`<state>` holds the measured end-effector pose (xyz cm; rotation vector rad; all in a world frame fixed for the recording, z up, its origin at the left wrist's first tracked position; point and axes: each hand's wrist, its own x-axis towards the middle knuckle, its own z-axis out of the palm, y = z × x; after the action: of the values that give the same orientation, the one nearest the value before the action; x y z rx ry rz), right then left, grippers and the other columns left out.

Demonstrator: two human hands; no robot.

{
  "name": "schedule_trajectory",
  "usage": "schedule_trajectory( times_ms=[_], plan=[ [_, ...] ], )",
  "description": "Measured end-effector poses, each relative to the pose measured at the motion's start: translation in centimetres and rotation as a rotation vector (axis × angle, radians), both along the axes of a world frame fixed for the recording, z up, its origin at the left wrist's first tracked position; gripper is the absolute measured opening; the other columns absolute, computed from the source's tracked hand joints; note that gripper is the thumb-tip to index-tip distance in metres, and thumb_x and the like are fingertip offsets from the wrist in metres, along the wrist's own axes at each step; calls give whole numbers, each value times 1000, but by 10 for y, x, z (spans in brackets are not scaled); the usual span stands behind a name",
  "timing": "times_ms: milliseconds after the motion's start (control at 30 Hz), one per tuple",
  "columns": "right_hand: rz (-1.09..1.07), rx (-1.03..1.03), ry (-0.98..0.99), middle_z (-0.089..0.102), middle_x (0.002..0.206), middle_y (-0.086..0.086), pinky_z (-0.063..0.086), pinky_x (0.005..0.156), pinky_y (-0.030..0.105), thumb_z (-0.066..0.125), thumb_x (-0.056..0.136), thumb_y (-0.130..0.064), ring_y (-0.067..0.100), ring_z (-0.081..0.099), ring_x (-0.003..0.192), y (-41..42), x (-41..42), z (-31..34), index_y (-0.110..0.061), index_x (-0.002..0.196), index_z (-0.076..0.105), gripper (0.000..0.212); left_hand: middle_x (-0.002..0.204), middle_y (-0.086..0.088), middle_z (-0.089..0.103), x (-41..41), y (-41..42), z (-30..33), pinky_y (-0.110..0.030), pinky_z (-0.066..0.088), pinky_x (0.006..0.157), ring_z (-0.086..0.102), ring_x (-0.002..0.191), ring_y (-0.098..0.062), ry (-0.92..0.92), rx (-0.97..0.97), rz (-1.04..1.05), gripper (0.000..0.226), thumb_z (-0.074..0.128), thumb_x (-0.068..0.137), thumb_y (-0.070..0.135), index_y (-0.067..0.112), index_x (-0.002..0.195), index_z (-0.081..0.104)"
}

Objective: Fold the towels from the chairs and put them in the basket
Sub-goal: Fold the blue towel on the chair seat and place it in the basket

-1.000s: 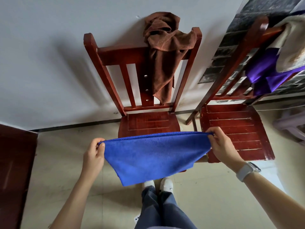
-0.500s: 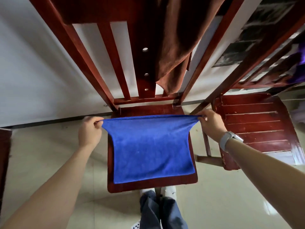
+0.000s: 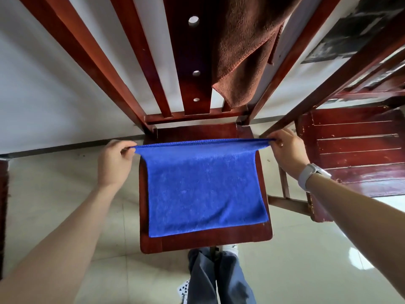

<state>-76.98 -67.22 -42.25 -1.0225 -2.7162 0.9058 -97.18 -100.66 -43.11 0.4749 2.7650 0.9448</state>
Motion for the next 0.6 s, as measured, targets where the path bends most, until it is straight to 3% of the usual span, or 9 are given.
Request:
schedule_trajectory(
  times_ms=[167,233,367,600],
  plan=[
    [238,78,-66,62,90,21,43,61,34,62,82,3,36,60,72,-21,51,-3,5,89,67,9,81,-8,69,50,-45,-2,-32,47,52,64,66,-26,233,-250,-254,11,69,75,3,9,84,68],
    [357,107,-108,63,85,20,48,56,38,67,77,4,38,62,69,-30,74,-6,6,86,67,9,78,-5,68,70,-62,-7,-31,47,48,58,72,-16,289,-267,-338,6,62,77,9,10,78,68],
    [535,198,-143,64,74,16,51,44,35,76,66,8,32,63,59,-46,112,-19,2,76,68,14,78,0,68,106,-84,-23,-27,47,44,59,76,-11,292,-298,-459,23,47,81,19,12,74,68],
    [614,302,-168,69,80,12,52,57,36,73,58,16,33,64,61,-60,151,-36,-4,85,69,34,76,-4,65,150,-100,-36,-25,44,39,66,63,-21,239,-407,-469,28,43,83,18,10,83,69]
  ],
)
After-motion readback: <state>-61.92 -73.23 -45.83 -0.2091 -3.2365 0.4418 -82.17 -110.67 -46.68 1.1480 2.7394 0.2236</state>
